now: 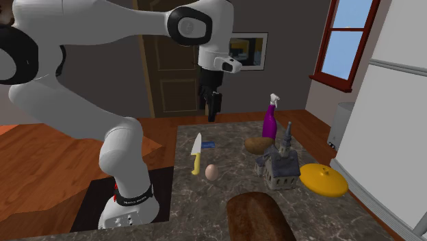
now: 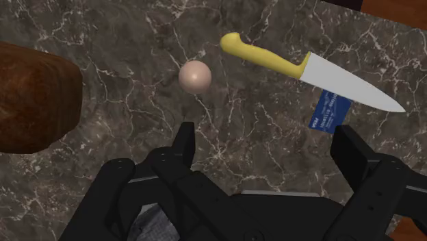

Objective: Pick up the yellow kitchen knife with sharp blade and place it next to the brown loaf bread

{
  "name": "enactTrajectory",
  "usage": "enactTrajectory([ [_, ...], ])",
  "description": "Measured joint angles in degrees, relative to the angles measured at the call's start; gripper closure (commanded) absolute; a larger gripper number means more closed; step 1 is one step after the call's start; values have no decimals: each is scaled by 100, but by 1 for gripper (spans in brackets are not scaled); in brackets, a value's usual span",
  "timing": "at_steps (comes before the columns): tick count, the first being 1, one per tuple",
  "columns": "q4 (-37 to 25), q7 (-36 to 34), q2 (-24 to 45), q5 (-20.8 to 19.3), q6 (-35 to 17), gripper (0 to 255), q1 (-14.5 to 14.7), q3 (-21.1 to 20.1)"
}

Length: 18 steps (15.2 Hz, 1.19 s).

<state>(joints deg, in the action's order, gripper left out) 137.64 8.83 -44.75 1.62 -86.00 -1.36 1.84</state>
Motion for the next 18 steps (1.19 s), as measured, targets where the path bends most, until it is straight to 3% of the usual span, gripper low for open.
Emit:
enactTrajectory([
  [2, 121, -196, -92, 55, -63, 0, -60, -76],
  [7, 1303, -2296, -983, 634, -683, 0, -618, -850],
  [14, 2636, -5748, -1845, 2005, -1684, 0, -1111, -2613],
  [18, 2945, -7652, -1719, 2895, -2357, 0, -1323, -3829],
])
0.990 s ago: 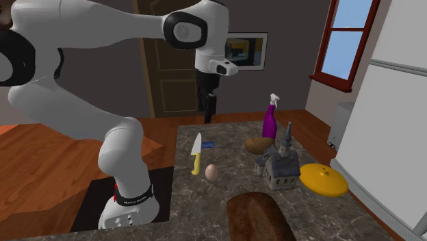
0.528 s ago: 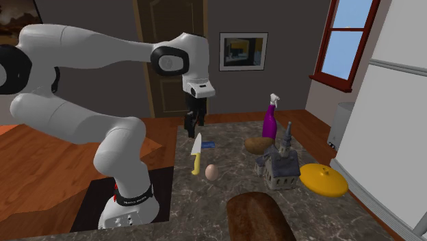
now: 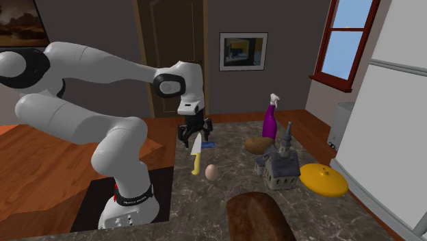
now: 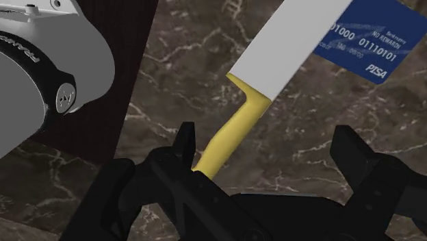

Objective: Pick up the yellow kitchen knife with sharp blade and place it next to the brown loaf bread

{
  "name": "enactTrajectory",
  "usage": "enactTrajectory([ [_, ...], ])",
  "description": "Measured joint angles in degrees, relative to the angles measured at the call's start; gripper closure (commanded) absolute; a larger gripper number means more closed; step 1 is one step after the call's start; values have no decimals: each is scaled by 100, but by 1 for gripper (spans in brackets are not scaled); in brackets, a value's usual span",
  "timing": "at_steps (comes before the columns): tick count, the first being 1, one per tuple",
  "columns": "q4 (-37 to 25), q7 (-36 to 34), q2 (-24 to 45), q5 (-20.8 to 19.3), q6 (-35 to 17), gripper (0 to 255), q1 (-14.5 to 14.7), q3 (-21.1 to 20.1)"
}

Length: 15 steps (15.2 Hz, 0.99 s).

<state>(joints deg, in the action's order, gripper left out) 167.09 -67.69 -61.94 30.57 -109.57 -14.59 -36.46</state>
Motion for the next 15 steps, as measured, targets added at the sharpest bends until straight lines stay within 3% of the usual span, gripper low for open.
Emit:
enactTrajectory([
  [8, 395, -311, 392, 514, -800, 0, 9, -576],
  [14, 424, -304, 441, 552, -882, 0, 8, -615],
  [15, 424, -304, 441, 552, -882, 255, 8, -615],
])
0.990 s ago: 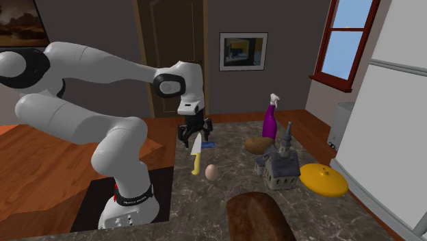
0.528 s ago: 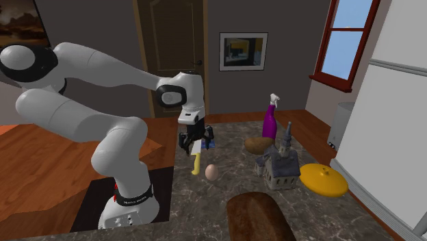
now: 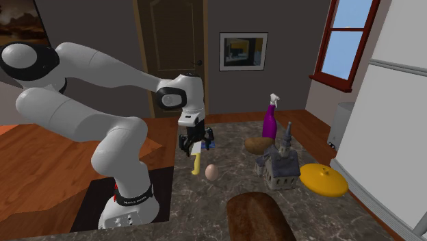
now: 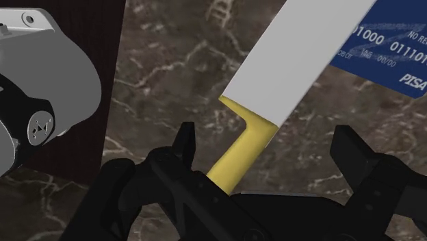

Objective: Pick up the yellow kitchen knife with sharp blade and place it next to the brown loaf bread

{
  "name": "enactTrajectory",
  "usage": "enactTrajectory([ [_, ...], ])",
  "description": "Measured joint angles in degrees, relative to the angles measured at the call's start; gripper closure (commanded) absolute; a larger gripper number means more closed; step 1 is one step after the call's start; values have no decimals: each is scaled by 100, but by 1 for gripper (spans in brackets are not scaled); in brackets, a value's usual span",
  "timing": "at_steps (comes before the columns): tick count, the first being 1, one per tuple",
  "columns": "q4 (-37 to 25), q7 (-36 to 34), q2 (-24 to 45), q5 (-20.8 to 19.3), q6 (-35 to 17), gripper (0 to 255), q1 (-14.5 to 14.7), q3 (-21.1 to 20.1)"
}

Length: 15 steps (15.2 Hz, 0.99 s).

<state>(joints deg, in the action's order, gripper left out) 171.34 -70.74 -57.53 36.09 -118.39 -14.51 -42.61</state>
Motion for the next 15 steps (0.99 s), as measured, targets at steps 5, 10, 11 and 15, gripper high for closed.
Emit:
enactTrajectory([
  [5, -3, 0, -4, -3, -3, 255, -1, 2],
  [10, -5, -1, 0, -2, -9, 255, -3, 0],
  [11, -21, 3, -37, -35, 48, 255, -8, 37],
  [15, -200, -3, -224, -236, 403, 255, -59, 241],
])
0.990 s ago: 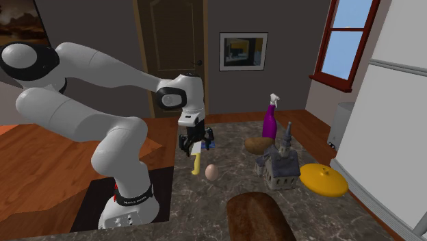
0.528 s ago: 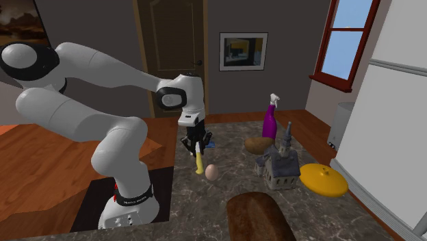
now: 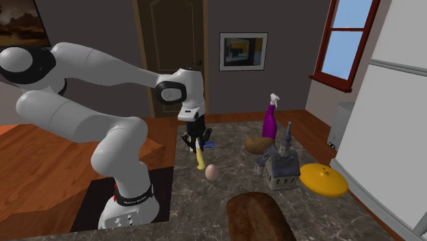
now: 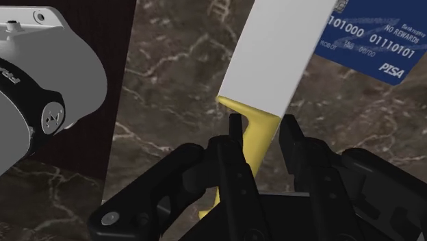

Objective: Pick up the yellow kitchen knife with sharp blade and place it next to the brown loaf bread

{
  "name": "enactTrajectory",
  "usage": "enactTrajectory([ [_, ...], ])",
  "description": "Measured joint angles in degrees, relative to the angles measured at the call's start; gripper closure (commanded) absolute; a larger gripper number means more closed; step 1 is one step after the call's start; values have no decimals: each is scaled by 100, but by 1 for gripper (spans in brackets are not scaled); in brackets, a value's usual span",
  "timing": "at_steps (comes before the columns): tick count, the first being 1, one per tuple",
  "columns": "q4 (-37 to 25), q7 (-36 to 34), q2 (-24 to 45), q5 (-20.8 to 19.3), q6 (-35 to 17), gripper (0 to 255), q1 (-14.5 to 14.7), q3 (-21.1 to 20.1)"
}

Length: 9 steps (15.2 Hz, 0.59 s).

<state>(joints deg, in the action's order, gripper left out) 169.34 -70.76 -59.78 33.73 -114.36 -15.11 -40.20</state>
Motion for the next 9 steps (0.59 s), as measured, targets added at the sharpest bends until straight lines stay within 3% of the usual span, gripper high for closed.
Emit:
enactTrajectory([
  [9, -512, 1, -320, -463, 801, 255, -151, 473],
])
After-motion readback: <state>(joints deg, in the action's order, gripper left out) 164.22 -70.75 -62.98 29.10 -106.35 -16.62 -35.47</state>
